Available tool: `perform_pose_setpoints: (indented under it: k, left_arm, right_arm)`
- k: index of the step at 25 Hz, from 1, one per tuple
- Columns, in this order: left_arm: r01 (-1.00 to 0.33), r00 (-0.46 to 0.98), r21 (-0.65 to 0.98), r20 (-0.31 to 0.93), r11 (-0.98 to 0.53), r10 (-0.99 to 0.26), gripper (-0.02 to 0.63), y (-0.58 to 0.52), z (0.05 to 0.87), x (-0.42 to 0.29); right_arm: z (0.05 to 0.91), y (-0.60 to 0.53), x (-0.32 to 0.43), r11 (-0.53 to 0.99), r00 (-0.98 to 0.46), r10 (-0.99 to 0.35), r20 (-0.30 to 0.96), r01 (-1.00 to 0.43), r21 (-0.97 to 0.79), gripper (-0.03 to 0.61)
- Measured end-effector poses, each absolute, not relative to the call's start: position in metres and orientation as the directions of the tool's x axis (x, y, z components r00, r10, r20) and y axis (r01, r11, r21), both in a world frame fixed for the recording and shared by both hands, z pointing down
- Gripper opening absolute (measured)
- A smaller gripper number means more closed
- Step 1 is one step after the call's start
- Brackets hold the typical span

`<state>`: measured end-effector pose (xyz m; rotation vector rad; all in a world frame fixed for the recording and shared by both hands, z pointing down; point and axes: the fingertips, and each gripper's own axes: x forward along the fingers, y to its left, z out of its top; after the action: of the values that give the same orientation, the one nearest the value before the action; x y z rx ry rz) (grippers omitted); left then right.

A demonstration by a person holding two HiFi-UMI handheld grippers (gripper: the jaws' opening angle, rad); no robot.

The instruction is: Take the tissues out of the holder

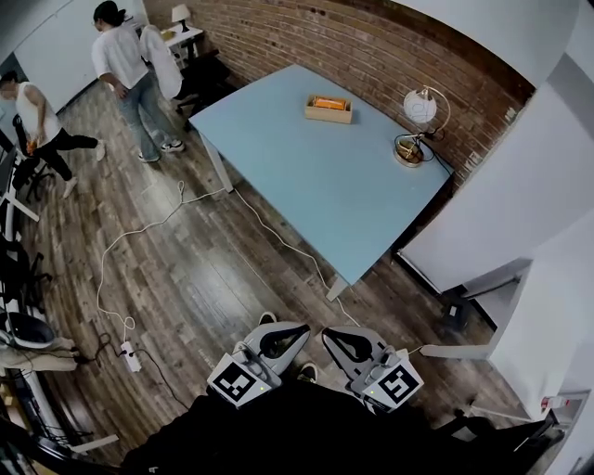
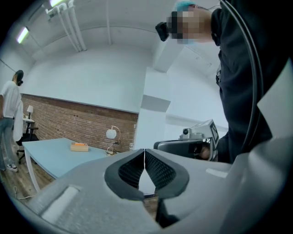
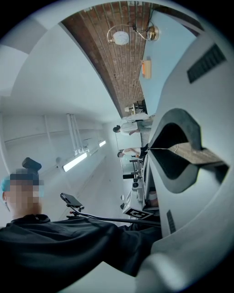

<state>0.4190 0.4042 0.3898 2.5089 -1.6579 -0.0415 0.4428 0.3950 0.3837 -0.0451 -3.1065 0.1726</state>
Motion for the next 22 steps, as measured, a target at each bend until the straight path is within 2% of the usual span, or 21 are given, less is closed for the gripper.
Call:
perform_pose_setpoints:
  k: [22]
  left_arm:
    - [-0.856,0.507,0.142,0.035,-0.498,-0.861,0.011,0.316,0.385,0.221]
  right_arm:
    - [0.380,0.305,0.244,0.989,-0.993,-0.086,0.082,-0.095,-0.113,0.008]
